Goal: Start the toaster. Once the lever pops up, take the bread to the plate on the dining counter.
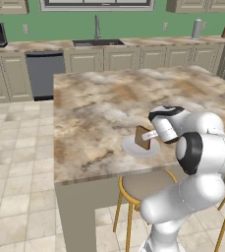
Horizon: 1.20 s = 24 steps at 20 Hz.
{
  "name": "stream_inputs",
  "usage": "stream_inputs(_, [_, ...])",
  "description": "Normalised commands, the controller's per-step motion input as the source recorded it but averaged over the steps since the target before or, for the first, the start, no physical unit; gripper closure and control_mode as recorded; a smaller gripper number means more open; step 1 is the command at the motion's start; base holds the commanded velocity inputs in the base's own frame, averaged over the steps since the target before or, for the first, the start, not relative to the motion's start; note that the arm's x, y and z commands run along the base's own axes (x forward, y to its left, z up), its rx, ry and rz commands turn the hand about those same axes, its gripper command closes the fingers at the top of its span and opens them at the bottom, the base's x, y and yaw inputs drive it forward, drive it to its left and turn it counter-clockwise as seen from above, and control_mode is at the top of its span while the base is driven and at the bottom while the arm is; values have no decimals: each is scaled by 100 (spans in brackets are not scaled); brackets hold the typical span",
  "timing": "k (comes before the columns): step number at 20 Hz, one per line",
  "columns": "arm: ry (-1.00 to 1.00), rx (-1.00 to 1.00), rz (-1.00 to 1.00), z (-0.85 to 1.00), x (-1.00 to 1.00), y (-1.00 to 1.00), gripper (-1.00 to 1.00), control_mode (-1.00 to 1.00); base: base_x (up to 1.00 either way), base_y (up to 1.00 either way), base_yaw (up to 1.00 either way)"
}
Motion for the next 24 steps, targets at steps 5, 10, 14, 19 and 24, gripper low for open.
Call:
stream_inputs(5, [0, 0, 0, -13, 0, 0, 100, -100, 0, 0, 0])
stream_inputs(10, [0, 0, 0, -9, 0, 0, 100, -100, 0, 0, 0])
stream_inputs(14, [0, 0, 0, -9, 0, 0, 100, -100, 0, 0, 0])
stream_inputs(19, [0, 0, 0, -5, 0, 0, -100, -100, 0, 0, 0])
stream_inputs(24, [0, 0, 0, -1, 0, 0, -100, -100, 0, 0, 0])
